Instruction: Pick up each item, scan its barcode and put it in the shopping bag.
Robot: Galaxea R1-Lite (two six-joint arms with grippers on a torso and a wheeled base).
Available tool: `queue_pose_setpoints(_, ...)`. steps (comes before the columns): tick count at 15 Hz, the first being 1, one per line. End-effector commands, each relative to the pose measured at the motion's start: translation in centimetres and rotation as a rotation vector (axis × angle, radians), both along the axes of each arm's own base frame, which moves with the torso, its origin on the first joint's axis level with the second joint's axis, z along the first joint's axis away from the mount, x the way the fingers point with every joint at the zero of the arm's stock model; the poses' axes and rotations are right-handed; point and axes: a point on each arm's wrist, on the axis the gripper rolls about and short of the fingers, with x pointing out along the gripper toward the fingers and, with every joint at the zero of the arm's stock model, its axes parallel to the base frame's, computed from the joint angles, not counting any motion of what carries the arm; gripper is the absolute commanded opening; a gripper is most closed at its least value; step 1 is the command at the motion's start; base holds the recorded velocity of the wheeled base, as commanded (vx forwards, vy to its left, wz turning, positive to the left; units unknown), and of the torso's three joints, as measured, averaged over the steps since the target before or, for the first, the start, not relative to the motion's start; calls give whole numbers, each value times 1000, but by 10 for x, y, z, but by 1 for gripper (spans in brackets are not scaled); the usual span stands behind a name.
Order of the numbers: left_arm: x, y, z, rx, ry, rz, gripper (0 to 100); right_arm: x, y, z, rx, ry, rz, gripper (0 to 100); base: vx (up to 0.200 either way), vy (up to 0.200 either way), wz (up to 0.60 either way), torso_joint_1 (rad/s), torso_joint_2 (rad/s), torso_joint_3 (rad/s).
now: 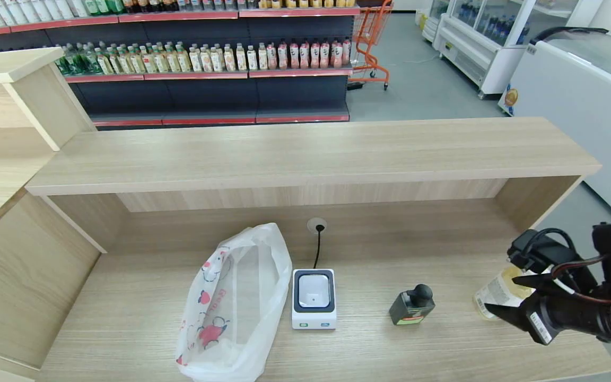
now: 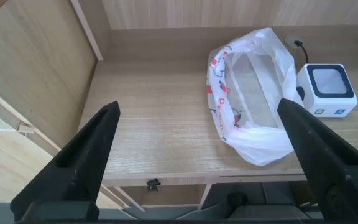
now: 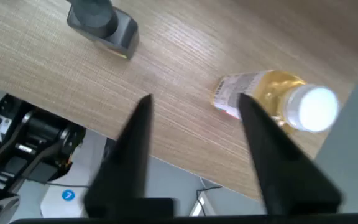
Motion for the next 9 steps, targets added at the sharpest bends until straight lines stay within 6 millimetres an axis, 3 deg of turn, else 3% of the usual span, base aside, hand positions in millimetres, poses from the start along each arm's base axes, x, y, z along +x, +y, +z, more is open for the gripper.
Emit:
queue_pose_setpoints(1, 0, 0, 0, 0, 1, 0, 100, 13, 8, -26, -15, 119, 34, 100, 0, 0, 0, 0, 0, 0)
queue_pose_setpoints(9, 0, 0, 0, 0, 1, 0, 100, 48, 23, -61, -91, 157, 241, 100, 0, 0, 0, 0, 0, 0)
